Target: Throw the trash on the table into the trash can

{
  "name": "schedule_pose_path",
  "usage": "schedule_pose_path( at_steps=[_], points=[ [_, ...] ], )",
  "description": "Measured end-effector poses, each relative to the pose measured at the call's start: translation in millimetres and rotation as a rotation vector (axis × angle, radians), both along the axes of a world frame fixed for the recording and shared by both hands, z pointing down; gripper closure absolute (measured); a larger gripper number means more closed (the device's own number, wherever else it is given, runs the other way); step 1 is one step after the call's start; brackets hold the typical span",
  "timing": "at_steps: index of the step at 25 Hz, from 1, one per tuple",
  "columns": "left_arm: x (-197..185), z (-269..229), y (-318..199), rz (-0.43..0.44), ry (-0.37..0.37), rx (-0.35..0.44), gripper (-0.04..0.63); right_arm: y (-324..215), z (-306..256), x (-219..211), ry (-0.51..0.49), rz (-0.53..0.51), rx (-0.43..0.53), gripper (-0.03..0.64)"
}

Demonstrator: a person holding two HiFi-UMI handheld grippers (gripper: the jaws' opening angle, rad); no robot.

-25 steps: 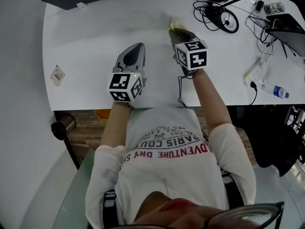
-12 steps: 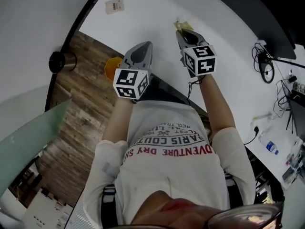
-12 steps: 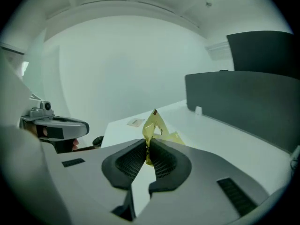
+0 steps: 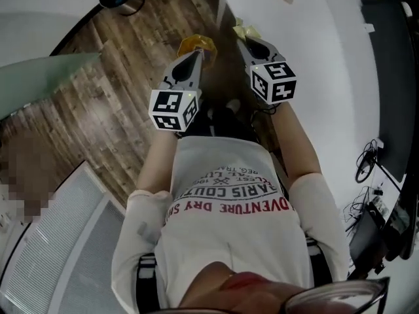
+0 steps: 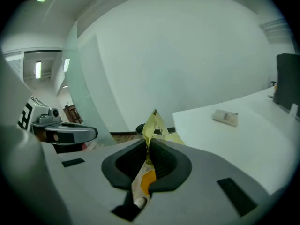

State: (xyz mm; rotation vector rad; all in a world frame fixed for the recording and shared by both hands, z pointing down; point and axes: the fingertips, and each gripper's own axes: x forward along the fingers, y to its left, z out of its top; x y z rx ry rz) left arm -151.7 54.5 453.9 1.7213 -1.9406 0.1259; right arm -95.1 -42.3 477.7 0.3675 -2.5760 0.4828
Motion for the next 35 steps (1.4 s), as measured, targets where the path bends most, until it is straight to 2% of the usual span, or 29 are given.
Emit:
schedule_pose_path(
  at_steps=[2,4,7,10,18,25,31,35],
  points=[
    [-40,20,30,-0.093,0.034,-0.042,0.572,29,24,-45,0.021,-0.083,-0.039,0.572],
    [-75,43,50,-0.148,0.066,-0.073,0.572,48,51,-82,0.037,-0.128,-0.067,0.572],
    [-119,83,66,-0.171,0.087,-0.106,0.572,67,105,-126,0.076,-0.161,-0.100,0.572],
    [-141,131,77,-0.189,0.119,-0.159,0.572,87,176,-144,0.147,-0.209,-0.155,0.572],
    [-164,259,76,-0.189,0.209,-0.211,0.572,104,360,-155,0.309,-0.227,-0.267,0.571],
    [-173,366,100,-0.226,0.244,-0.266,0.572,132,500,-147,0.428,-0.284,-0.330,0.546],
    [-169,411,118,-0.242,0.266,-0.310,0.572,148,541,-144,0.451,-0.313,-0.365,0.443],
    [-164,416,121,-0.263,0.281,-0.325,0.572,145,540,-147,0.441,-0.281,-0.363,0.445]
  ],
)
